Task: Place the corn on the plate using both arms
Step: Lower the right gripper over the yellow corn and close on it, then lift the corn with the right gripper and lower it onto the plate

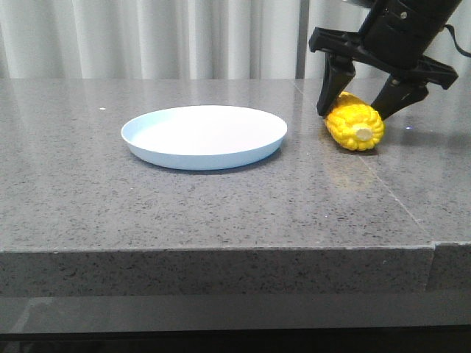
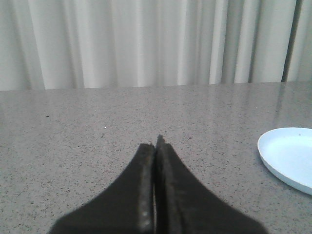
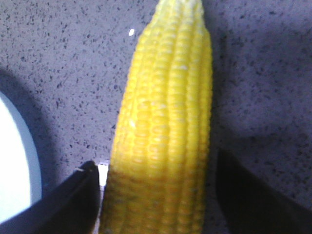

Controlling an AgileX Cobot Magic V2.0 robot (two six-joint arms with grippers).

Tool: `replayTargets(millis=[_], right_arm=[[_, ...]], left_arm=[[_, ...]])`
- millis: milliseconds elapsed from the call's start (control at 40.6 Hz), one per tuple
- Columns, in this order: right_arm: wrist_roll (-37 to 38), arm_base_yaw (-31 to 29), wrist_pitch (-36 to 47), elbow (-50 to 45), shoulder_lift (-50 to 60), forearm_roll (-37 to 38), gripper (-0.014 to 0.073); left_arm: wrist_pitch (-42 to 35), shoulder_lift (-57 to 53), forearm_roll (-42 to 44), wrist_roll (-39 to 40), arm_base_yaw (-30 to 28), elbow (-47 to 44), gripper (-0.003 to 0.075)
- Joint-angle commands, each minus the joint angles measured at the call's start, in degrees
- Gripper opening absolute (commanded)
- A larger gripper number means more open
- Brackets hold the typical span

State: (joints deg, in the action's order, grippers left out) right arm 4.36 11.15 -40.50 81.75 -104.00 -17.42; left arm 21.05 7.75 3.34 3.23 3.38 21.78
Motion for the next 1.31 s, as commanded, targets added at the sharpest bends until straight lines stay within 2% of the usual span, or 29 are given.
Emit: replayTargets(millis=[0,123,222,443,616,936,1281], right_arm=[[0.01,-0.11,1.95,1.94,2.67,-1.91,0.0365],[0.01,-0.11,2.75,1.94,2.67,-1.91,0.0194],[0.01,-0.11,2.81,1.94,3.43,-1.91,0.0141],[0.08,0.98,4.37,1.94,8.5,-6.35,0.0141],[0.08,5.43,5.43,2.01,10.41,-9.92,0.0141],[0.08,15.2,11.8,2.01,6.59,-13.46,0.0141],[0.08,17.15,12.38,2.01,1.6,-15.19,0.0157]], left_arm=[[-4.48,0.61,0.1,0.11,0.02,1.5,-0.002],[-4.48,0.61,0.1,0.11,0.02,1.5,-0.002],[-4.48,0.61,0.1,0.11,0.02,1.5,-0.002],[-4.48,0.61,0.1,0.11,0.02,1.5,-0.002],[-4.48,0.61,0.1,0.11,0.02,1.5,-0.002],[-4.48,0.61,0.1,0.11,0.02,1.5,-0.002],[-4.48,0.61,0.1,0.11,0.02,1.5,-0.002]])
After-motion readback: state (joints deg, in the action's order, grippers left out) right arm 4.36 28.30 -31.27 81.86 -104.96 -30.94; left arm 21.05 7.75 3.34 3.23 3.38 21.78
